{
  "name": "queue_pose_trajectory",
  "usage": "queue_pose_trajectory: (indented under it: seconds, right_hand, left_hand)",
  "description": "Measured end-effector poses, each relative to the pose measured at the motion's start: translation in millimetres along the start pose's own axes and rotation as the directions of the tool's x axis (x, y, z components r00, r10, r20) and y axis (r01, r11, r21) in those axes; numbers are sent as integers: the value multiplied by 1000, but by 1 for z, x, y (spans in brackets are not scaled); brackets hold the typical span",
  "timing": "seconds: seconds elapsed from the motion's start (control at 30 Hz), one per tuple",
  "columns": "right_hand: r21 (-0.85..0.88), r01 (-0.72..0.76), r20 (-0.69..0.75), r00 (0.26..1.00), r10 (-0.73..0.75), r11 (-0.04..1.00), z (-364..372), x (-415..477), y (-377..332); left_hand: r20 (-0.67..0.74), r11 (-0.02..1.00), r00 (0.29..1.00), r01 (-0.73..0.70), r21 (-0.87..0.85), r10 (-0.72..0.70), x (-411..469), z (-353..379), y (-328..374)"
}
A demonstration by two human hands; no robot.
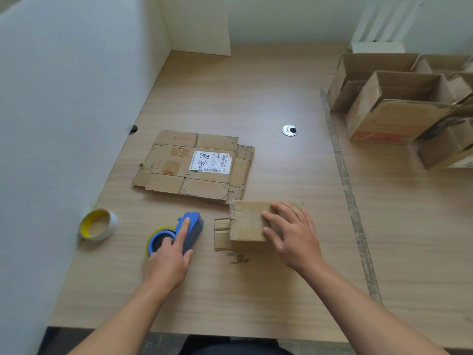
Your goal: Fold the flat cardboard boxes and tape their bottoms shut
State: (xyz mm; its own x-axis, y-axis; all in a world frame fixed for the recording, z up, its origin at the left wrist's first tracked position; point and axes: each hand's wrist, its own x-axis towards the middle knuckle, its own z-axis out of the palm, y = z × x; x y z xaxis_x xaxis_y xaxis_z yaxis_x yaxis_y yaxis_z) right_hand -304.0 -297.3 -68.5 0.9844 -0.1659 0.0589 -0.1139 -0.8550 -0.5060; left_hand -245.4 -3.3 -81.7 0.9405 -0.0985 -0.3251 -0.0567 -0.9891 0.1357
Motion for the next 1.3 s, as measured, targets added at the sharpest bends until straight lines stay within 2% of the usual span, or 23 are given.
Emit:
queue_pose_trajectory:
  seconds: [0.1,0.23,0.43,0.53,0.63,0.7,0.77,0.83,0.97,1.2,1.3]
  right_hand:
    - [9,-2,4,1000,2,1000,-2,1,-1]
    - [-8,15,-22,1000,-15,1000,-1,1,-1]
    - [-82,62,-99,993,-70,995,7,2,-5]
    - [-2,39,-41,998,-39,999,0,5,-10]
    - [178,-15,54,999,6,984,-15,7,-12]
    - [329,-37,99,995,4,944,-26,9,-12]
    - [497,-57,131,991,-10,866,-35,9,-10]
    - [561,-67,160,987,-29,825,-40,8,-6]
    - [534,-80,200,979,-34,842,-38,6,-1]
    - [586,-130,120,990,72,800,-32,7,-5]
    - [618,-145,64,989,134,773,-31,4,-6]
  left_hand:
    - [-32,993,998,43,-112,-46,7,4,3]
    - [-51,979,998,21,-204,-32,15,-8,13]
    - [-163,918,962,-260,-300,219,2,-57,19]
    - [-200,868,898,-433,-244,392,-4,-75,28]
    - [-228,776,767,-627,-67,600,-7,-82,41]
    - [-198,706,686,-707,41,700,-7,-80,49]
    - [-174,645,627,-760,79,760,-8,-78,56]
    - [-167,616,599,-784,77,784,-7,-79,63]
    - [-126,569,558,-817,88,820,-3,-82,70]
    - [-57,511,508,-851,126,860,-1,-85,79]
    - [-54,510,507,-854,99,860,-1,-85,79]
